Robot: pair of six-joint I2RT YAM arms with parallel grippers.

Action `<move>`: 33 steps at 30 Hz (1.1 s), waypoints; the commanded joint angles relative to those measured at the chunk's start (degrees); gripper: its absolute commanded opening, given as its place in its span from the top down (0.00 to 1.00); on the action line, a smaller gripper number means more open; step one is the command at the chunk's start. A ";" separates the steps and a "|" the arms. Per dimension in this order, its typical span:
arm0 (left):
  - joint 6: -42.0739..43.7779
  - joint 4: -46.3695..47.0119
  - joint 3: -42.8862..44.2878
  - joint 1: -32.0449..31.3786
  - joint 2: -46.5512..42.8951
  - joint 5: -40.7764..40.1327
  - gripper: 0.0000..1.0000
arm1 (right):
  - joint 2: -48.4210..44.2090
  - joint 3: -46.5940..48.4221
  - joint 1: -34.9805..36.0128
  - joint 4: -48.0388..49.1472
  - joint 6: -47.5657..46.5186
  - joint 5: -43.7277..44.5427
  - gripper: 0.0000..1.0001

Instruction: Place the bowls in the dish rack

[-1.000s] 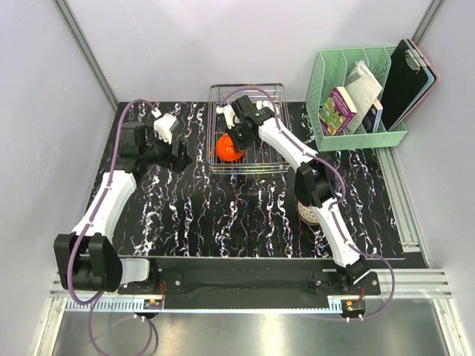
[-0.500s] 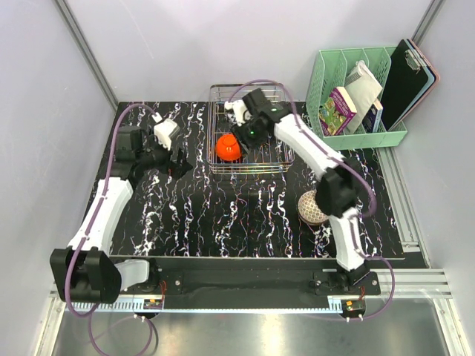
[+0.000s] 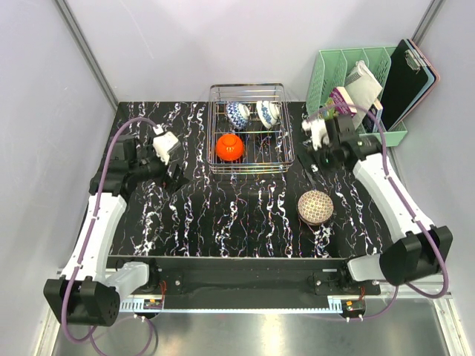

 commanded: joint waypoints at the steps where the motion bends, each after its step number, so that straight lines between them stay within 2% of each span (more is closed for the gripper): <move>1: 3.65 -1.85 0.15 0.09 -2.06 0.34 0.01 | -6.64 -9.27 -1.74 0.56 -1.86 4.29 0.00; 8: 5.14 -3.79 -0.82 0.00 -4.70 0.25 0.01 | -8.93 -20.18 -6.67 4.70 -4.31 4.38 0.08; 11: 5.58 -4.93 -1.17 -0.70 -4.70 0.25 0.01 | -7.27 -21.32 -8.78 5.93 -5.98 4.29 0.14; 15: 5.85 -5.20 -1.35 -1.32 -4.97 -0.54 0.01 | -5.24 -21.68 -10.10 6.37 -6.87 3.33 0.32; 26: 5.94 -5.20 -2.05 -1.41 -4.61 -0.19 0.01 | -0.85 -23.43 -10.19 9.62 -5.99 0.52 0.45; 27: 6.02 -5.11 -2.14 -1.41 -4.27 -0.10 0.01 | -0.58 -23.43 -10.19 9.88 -5.82 0.25 0.48; 28: 5.85 -5.20 -2.31 -1.41 -4.35 -0.10 0.01 | -0.23 -23.43 -10.19 10.06 -5.73 0.16 0.56; 33: 6.02 -5.11 -2.84 -1.41 -4.00 0.16 0.01 | 0.56 -23.35 -10.27 10.85 -5.03 -0.10 0.75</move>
